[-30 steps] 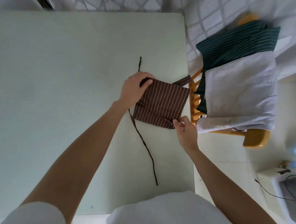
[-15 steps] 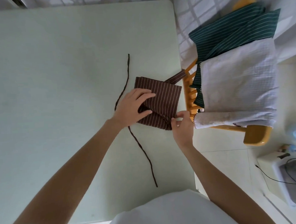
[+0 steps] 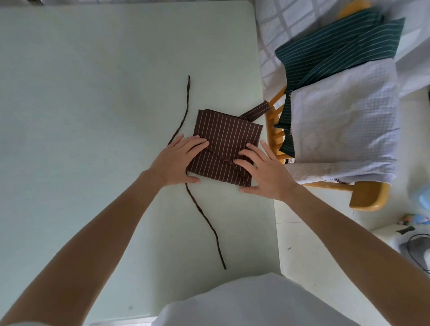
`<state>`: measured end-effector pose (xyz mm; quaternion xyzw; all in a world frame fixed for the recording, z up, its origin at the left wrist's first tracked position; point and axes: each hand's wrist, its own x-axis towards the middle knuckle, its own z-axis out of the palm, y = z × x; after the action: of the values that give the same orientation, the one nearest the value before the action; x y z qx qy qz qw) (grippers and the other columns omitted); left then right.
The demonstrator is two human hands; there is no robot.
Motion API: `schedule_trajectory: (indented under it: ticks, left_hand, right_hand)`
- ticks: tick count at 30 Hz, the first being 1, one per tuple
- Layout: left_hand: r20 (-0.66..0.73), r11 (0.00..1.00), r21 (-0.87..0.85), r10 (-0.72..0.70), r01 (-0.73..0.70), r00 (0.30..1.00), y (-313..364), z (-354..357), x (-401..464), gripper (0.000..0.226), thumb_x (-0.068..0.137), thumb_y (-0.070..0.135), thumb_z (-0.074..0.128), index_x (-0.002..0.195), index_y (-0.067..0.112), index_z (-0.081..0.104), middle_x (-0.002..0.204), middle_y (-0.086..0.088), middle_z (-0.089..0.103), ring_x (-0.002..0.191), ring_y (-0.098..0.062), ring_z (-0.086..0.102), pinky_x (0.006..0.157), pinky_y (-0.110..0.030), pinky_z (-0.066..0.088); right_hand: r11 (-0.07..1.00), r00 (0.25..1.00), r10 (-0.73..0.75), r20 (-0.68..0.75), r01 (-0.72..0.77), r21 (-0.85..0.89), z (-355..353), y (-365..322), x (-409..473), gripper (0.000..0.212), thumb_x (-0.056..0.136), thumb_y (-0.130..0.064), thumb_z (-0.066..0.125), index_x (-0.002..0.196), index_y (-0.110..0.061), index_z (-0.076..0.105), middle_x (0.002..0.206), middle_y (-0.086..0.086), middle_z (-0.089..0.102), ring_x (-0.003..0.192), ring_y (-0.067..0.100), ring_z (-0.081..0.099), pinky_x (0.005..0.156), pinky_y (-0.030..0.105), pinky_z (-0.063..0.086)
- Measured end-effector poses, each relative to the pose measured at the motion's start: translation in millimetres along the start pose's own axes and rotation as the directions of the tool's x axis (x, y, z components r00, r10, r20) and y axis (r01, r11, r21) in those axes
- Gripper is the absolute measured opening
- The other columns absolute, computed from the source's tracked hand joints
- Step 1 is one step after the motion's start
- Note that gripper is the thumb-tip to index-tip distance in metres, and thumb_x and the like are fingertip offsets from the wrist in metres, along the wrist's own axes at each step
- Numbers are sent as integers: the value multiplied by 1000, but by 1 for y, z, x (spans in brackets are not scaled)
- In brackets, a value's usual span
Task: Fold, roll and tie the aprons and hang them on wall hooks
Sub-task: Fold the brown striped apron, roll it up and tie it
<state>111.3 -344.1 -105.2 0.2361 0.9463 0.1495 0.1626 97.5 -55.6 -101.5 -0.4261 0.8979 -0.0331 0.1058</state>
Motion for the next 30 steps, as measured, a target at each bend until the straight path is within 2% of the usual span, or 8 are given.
schedule_trajectory:
  ticks: [5, 9, 13, 17, 19, 23, 27, 30]
  left_hand:
    - [-94, 964, -263, -70, 43, 993, -3, -14, 8, 81, 74, 43, 74, 140, 19, 36, 135, -1, 47, 125, -14, 42, 116, -36, 21]
    - [-113, 682, -654, -514, 326, 850, 13, -26, 24, 48, 80, 42, 69, 122, 22, 55, 115, 8, 61, 104, -5, 55, 92, -21, 40]
    - [-183, 627, -614, -705, 480, 685, 23, -24, 50, 40, 85, 51, 59, 105, 17, 63, 101, 3, 68, 89, -11, 63, 81, -20, 42]
    - [-217, 617, -542, -759, 571, 614, 23, -24, 71, 48, 82, 55, 60, 106, 13, 58, 101, -1, 66, 92, -17, 62, 91, -35, 44]
    - [-166, 572, -556, -787, 603, 594, 20, -24, 76, 48, 80, 54, 63, 107, 15, 54, 100, 1, 63, 93, -15, 59, 91, -34, 41]
    - [-265, 647, -468, -753, 602, 603, 23, -22, 77, 43, 82, 47, 63, 111, 17, 51, 107, -1, 56, 99, -18, 52, 91, -33, 32]
    - [-512, 757, -529, -645, 384, 567, 46, -19, 41, 26, 86, 23, 61, 109, 12, 54, 106, -3, 54, 96, -16, 49, 85, -29, 40]
    - [-351, 634, -717, -687, 289, 637, 74, -2, -6, 31, 87, 14, 63, 115, 13, 52, 112, -2, 50, 93, -11, 53, 81, -23, 45]
  right_hand:
    - [904, 950, 273, -152, -199, 379, -14, 4, 13, 32, 85, -38, 49, 101, -11, 57, 93, 4, 66, 88, 22, 65, 96, 47, 44]
    - [600, 780, 619, -91, -394, 696, -23, 10, 34, 18, 97, -24, 46, 97, -8, 55, 82, 2, 64, 69, 15, 60, 60, 26, 48]
    - [374, 582, 813, 16, -543, 752, -18, 15, 52, 21, 97, -24, 47, 81, -10, 50, 74, 3, 53, 68, 15, 49, 57, 21, 33]
    - [325, 479, 877, 33, -643, 693, -12, 22, 61, 18, 93, -24, 53, 86, -7, 52, 85, 8, 56, 77, 19, 52, 66, 28, 41]
    - [331, 490, 871, 34, -637, 696, -13, 23, 64, 20, 92, -21, 54, 103, -5, 50, 97, 7, 56, 84, 16, 52, 69, 24, 41]
    - [520, 692, 721, -29, -513, 683, -14, 21, 56, 33, 96, -13, 47, 128, -14, 44, 97, 1, 57, 78, 10, 53, 65, 14, 40]
    - [488, 731, 682, 27, -482, 728, 1, -10, 30, 34, 95, -7, 45, 127, -18, 44, 101, 7, 62, 83, 20, 63, 71, 37, 55]
    - [362, 754, 649, 106, -428, 828, 2, -48, 6, 41, 97, -8, 44, 134, -25, 38, 92, 2, 65, 67, 7, 66, 62, 18, 55]
